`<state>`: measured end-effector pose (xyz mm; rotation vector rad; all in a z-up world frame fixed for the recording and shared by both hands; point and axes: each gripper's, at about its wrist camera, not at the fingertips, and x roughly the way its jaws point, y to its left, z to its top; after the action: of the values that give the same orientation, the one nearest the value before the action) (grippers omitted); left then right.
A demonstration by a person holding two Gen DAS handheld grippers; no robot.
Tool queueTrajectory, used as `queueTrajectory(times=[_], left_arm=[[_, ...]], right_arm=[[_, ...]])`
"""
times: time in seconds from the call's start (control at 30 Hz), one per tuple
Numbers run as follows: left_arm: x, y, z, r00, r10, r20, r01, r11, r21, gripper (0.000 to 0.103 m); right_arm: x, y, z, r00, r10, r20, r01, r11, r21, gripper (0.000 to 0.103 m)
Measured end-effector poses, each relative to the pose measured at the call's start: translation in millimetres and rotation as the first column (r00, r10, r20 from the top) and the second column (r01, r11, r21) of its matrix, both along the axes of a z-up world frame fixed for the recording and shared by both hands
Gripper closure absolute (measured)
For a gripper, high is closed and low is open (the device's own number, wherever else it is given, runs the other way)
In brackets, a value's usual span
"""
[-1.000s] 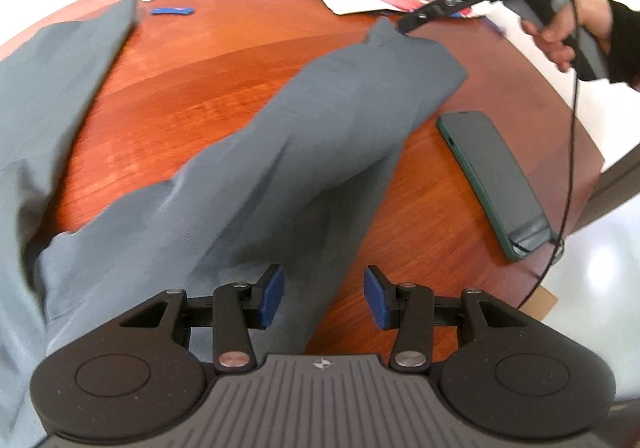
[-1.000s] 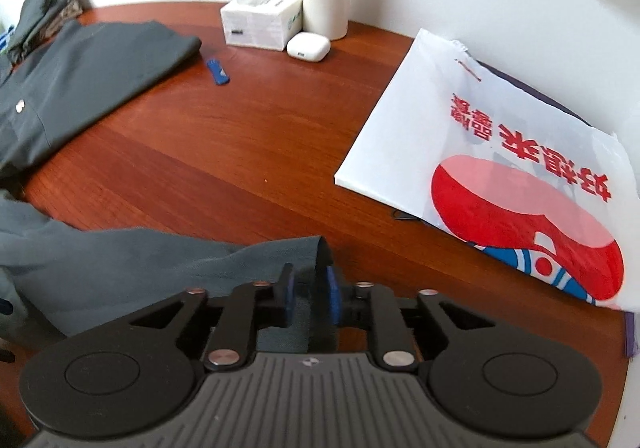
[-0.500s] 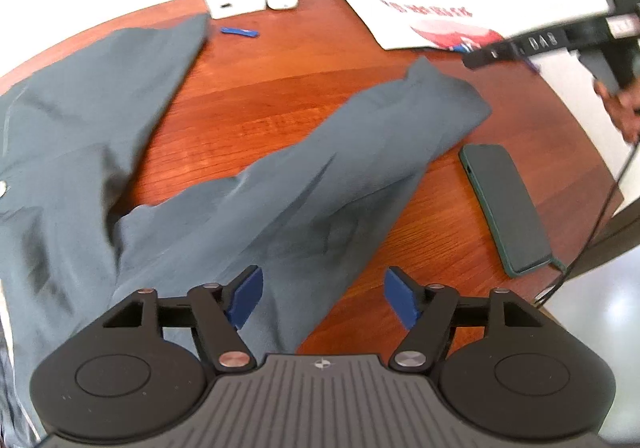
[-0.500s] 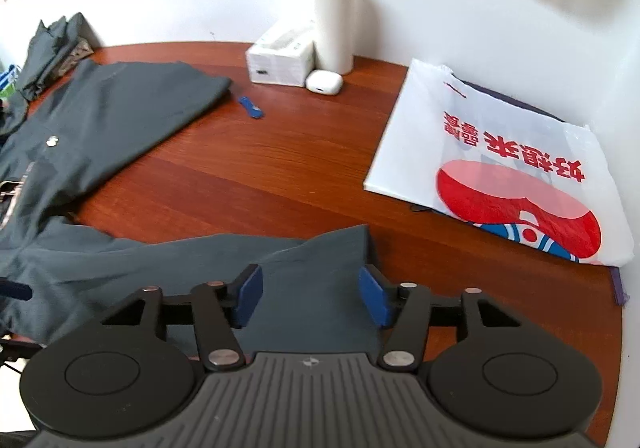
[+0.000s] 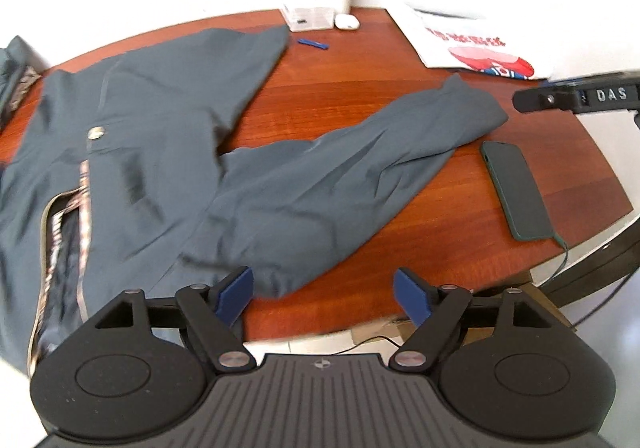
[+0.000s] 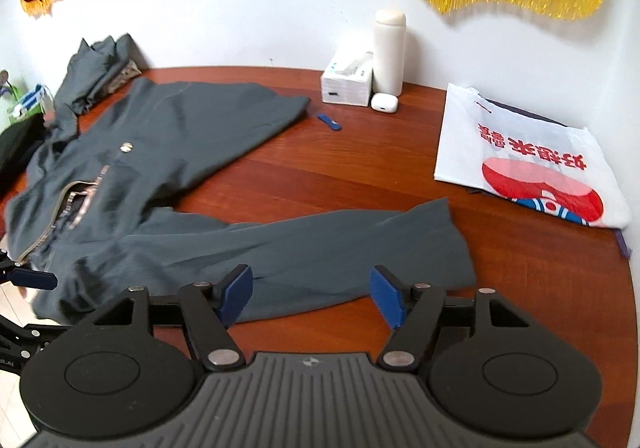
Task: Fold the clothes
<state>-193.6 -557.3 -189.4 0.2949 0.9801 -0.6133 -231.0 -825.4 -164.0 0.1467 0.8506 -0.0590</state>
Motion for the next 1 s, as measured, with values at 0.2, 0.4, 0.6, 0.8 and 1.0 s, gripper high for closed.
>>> queueTrajectory(times=[0.2, 0.4, 0.6, 0.8, 1.0], left_arm=[[-50, 59, 22, 0.997, 0.051, 0.058, -0.050, 0.999, -0.020, 0.012], [-105, 132, 46, 0.988, 0.126, 0.095, -0.123, 0.992, -0.029, 0.002], [-146, 188, 62, 0.972, 0.199, 0.123, -0.197, 0.980, -0.034, 0.000], [-179, 228, 69, 0.950, 0.282, 0.133, -0.281, 0.959, -0.027, 0.000], [-199, 256, 80, 0.917, 0.383, 0.110, -0.379, 0.924, -0.054, 0.000]], right_arm=[[-60, 57, 26, 0.997, -0.039, 0.072, 0.039, 0.999, 0.000, 0.010], [-121, 122, 58, 0.992, -0.048, 0.118, 0.049, 0.999, -0.005, 0.001], [-174, 174, 82, 0.988, -0.067, 0.139, 0.069, 0.998, -0.006, 0.001], [-211, 216, 92, 0.980, -0.114, 0.163, 0.123, 0.992, -0.042, 0.001], [-227, 244, 95, 0.973, -0.169, 0.158, 0.181, 0.982, -0.062, 0.001]])
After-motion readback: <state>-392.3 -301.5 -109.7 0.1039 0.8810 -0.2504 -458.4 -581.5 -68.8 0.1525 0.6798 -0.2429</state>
